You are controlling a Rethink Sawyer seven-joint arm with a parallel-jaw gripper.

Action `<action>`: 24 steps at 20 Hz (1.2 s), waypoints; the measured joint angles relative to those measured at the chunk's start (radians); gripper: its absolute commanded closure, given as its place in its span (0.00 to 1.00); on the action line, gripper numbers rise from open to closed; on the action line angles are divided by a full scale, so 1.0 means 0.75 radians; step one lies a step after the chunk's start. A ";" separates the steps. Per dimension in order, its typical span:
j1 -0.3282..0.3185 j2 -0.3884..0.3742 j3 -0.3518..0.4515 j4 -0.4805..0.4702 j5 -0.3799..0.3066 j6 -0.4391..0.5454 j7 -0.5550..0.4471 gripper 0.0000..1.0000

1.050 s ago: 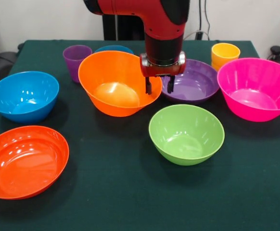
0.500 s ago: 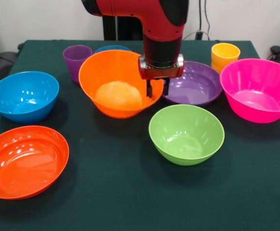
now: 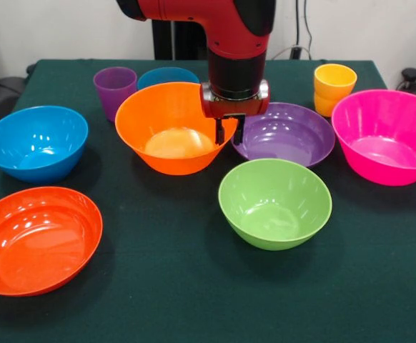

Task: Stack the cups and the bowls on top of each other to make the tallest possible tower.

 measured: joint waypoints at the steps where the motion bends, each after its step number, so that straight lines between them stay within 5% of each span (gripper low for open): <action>1: 0.000 0.000 0.000 0.000 0.000 0.000 0.000 1.00; 24: 0.001 -0.041 0.000 0.000 -0.001 0.003 0.000 1.00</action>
